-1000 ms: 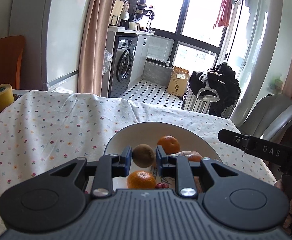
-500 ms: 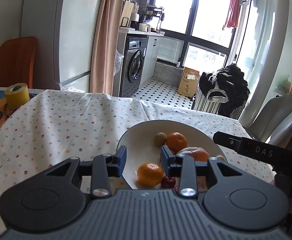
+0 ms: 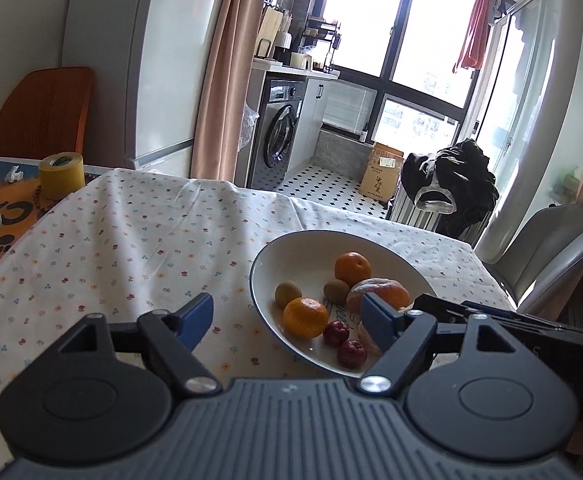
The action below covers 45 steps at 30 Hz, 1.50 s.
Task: Organize fruits
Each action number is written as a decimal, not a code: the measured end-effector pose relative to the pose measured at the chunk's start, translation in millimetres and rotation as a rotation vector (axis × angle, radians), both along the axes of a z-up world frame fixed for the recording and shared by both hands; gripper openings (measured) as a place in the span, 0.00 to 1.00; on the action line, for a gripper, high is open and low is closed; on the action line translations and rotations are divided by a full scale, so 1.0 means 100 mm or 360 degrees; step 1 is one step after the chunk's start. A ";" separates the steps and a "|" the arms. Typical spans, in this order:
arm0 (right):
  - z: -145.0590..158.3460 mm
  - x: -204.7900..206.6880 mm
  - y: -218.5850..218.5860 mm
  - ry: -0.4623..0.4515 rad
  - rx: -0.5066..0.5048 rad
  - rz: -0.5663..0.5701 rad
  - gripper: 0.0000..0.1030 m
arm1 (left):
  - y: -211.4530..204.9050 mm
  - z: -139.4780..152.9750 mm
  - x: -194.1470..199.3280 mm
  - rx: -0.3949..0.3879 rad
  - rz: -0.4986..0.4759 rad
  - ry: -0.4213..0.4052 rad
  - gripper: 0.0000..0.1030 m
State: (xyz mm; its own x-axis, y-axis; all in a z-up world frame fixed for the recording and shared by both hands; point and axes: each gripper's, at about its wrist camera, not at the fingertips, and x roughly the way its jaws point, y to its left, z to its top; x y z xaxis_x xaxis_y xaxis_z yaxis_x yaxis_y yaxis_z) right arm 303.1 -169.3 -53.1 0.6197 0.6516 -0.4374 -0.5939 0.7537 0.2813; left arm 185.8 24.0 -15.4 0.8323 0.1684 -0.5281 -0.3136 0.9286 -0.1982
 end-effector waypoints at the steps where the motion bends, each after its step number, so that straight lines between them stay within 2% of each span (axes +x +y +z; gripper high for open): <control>1: 0.02 -0.03 -0.01 -0.0001 0.0000 -0.0001 0.74 | 0.01 0.01 -0.03 -0.0004 0.0003 0.0001 0.79; 4: 0.07 -0.11 -0.04 0.0009 -0.0007 -0.0004 0.81 | 0.01 0.05 -0.11 0.0000 0.0004 0.0010 0.86; 6: 0.10 -0.19 -0.06 0.0007 -0.0013 0.0006 0.89 | 0.01 0.07 -0.18 0.0014 0.0012 0.0008 0.88; 10: 0.19 -0.33 -0.10 -0.0010 -0.0027 0.0001 0.95 | 0.02 0.10 -0.31 0.0001 0.0017 0.0011 0.94; 14: 0.29 -0.46 -0.16 -0.0024 -0.0040 -0.0008 1.00 | -0.02 0.11 -0.46 0.0010 0.0012 0.0013 0.95; 26: 0.54 -0.88 -0.31 -0.0034 -0.0058 0.0071 1.00 | -0.07 0.35 -0.99 0.0087 -0.0022 -0.0020 0.98; 36: 0.71 -1.27 -0.42 -0.0075 -0.0067 0.0129 1.00 | -0.07 0.49 -1.30 0.0102 -0.0028 -0.0031 0.98; 41: 0.77 -1.44 -0.41 -0.0030 -0.0082 0.0152 1.00 | -0.08 0.53 -1.42 0.0117 -0.0036 -0.0026 0.98; 45: 0.82 -1.63 -0.39 -0.0069 -0.0112 0.0189 1.00 | -0.06 0.56 -1.54 0.0102 -0.0047 -0.0049 0.98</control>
State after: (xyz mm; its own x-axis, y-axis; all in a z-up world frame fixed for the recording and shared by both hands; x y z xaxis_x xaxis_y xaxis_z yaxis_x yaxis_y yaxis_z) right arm 139.8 -208.7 28.8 0.5594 0.6901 -0.4593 -0.6907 0.6944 0.2021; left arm 31.5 18.4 40.8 0.8530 0.1760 -0.4913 -0.2805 0.9485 -0.1473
